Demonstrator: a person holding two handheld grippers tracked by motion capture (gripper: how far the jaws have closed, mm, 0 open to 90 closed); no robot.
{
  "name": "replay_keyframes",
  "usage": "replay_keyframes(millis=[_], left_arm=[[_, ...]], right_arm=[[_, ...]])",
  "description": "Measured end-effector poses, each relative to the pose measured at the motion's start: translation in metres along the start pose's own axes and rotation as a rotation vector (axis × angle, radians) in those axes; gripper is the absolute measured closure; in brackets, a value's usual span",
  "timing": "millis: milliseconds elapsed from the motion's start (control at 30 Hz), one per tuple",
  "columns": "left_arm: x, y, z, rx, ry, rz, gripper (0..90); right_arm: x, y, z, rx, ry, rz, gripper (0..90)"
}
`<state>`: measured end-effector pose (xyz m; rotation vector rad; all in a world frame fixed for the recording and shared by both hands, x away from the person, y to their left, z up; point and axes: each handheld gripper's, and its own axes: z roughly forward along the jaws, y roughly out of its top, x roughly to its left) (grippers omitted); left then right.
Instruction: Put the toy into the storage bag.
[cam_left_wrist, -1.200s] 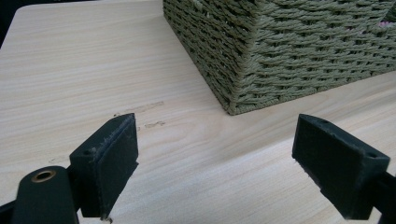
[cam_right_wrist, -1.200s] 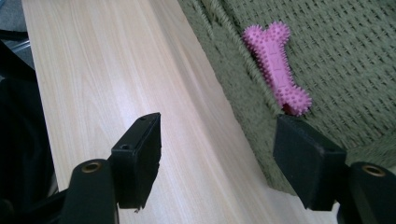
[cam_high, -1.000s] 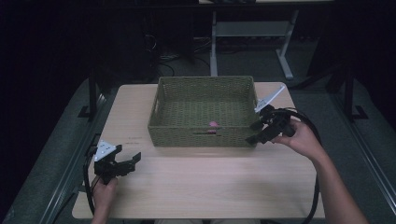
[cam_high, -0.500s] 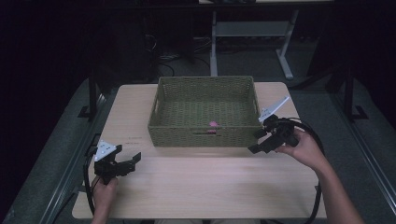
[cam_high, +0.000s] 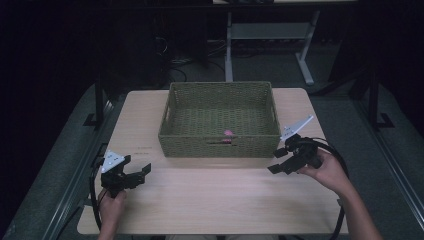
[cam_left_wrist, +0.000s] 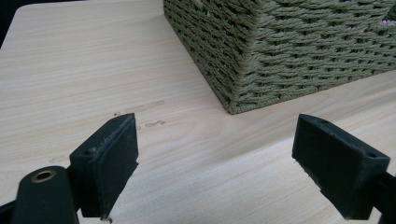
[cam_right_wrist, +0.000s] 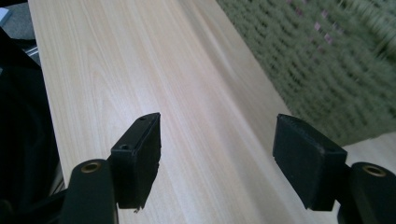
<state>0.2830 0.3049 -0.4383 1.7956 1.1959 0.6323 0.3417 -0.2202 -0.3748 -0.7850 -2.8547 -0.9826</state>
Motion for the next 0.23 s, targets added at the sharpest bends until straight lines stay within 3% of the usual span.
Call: replay_keyframes(millis=[233], left_arm=[[0.000, 0.000, 0.001, 0.001, 0.002, 0.004, 13.8]], right_arm=[[0.010, -0.024, 0.007, -0.035, -0.022, 0.031, 31.9]])
